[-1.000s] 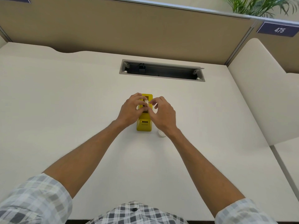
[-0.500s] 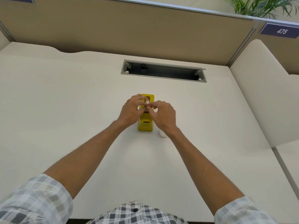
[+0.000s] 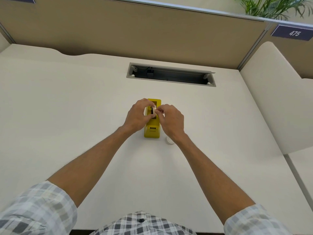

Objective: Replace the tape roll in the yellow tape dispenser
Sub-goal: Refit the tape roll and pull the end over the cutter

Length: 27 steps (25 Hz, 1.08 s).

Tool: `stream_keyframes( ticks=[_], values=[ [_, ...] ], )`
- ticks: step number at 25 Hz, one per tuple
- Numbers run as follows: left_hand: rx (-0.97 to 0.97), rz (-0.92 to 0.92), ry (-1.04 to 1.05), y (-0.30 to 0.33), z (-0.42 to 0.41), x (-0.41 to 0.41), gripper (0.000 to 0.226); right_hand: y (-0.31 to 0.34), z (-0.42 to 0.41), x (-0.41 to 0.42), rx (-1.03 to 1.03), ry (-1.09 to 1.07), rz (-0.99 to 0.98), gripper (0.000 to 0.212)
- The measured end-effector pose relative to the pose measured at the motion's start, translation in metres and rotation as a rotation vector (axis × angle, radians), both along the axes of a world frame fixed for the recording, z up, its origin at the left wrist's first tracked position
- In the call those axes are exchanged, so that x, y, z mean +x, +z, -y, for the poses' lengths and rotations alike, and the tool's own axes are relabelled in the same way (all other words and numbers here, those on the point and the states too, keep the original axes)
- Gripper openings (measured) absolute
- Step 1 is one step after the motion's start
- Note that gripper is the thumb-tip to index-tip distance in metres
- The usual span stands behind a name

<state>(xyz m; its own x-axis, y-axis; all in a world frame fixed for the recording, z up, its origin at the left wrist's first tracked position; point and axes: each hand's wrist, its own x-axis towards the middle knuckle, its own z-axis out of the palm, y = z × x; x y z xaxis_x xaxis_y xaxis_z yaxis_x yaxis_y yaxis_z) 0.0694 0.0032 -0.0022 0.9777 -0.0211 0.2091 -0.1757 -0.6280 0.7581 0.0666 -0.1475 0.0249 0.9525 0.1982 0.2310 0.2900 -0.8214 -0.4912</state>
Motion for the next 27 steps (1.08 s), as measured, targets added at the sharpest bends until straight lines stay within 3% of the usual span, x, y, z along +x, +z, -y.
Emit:
stream_keyframes(
  ticks=[3, 10, 17, 27],
  values=[
    [0.047, -0.016, 0.009, 0.002, 0.001, 0.000, 0.042, 0.000, -0.001, -0.001, 0.043, -0.008, 0.002, 0.018],
    [0.025, -0.052, -0.016, 0.000, 0.000, -0.003, 0.040, -0.002, -0.004, -0.008, 0.069, -0.043, -0.043, 0.017],
    [-0.126, -0.140, -0.045, -0.006, 0.001, -0.012, 0.057, -0.004, -0.006, -0.010, 0.054, -0.041, -0.036, 0.018],
    [-0.049, -0.171, 0.012, -0.006, 0.001, -0.013, 0.061, -0.006, -0.004, -0.014, 0.044, -0.010, -0.030, 0.017]
  ],
)
